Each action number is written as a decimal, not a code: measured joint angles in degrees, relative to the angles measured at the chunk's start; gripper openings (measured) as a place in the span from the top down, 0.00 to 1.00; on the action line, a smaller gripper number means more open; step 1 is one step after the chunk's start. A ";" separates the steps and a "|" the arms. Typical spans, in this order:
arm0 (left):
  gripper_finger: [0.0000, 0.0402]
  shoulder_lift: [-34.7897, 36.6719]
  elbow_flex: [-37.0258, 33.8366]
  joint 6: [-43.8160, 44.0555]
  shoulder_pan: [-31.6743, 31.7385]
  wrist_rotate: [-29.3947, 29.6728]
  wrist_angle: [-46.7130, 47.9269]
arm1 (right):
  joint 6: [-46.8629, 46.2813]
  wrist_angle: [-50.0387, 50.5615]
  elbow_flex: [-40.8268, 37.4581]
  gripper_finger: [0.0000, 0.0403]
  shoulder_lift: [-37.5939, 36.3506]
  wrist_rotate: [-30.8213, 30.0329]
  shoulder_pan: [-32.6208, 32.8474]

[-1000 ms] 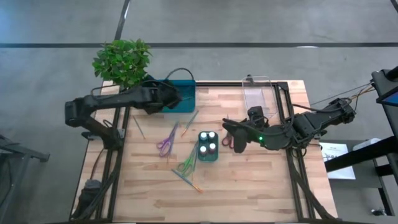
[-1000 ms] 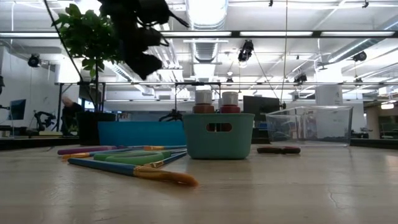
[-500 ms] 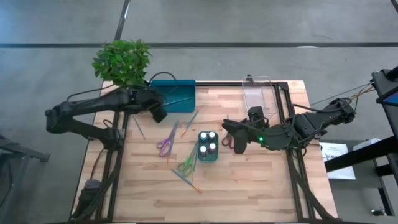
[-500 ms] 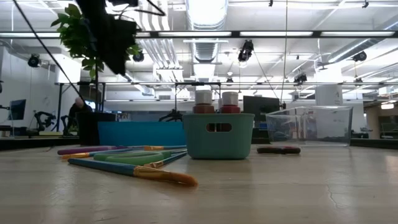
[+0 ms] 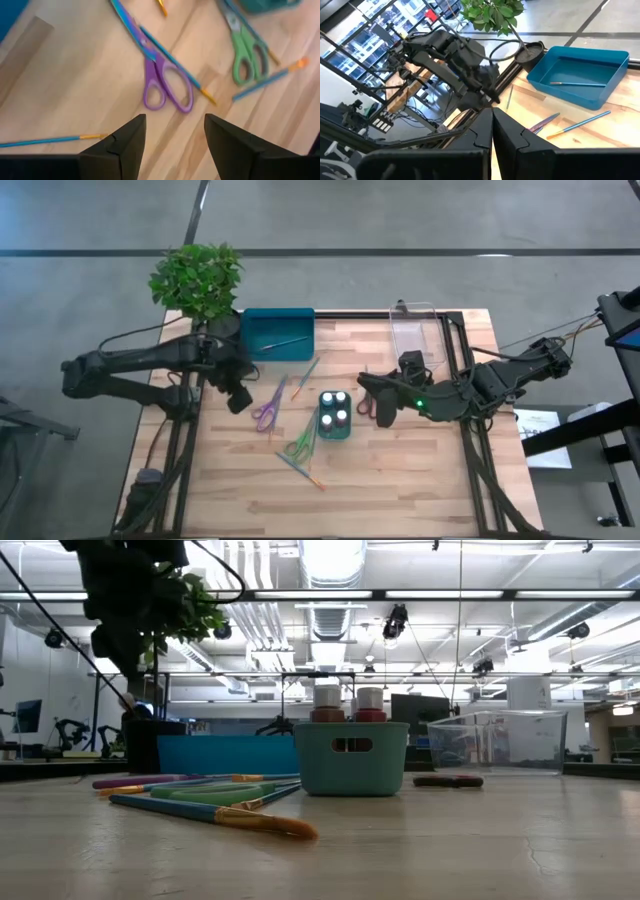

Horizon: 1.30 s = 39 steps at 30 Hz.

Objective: Pick & Place Paint Supplies
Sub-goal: Put the left small blue paint brush into the blue bin

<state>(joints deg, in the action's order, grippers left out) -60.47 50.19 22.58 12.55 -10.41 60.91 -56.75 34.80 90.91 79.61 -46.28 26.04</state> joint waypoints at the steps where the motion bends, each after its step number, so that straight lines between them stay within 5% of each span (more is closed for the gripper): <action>1: 0.48 0.00 0.00 -1.45 -0.63 0.03 0.93 | 0.00 -0.02 0.00 0.98 0.00 0.00 0.00; 14: 0.60 -0.37 0.00 -30.12 -11.39 8.19 11.06 | 0.43 -0.65 0.00 0.98 0.00 -0.09 -0.02; 21: 0.71 -0.55 -0.02 -34.69 -19.87 18.80 11.01 | 1.06 -0.92 0.00 0.98 -0.02 -0.29 -0.02; 29: 0.70 -0.78 -1.09 -48.26 -23.93 20.51 10.58 | 2.88 -0.83 0.00 0.98 0.00 -0.37 -0.02; 39: 0.60 -3.52 -12.21 -63.23 -23.86 22.03 2.27 | 4.50 -0.69 0.00 0.98 -0.02 -1.81 -0.02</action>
<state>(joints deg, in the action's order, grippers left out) -63.99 37.99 -40.65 -11.31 11.61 63.17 -52.25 34.11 90.91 79.59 -48.09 26.02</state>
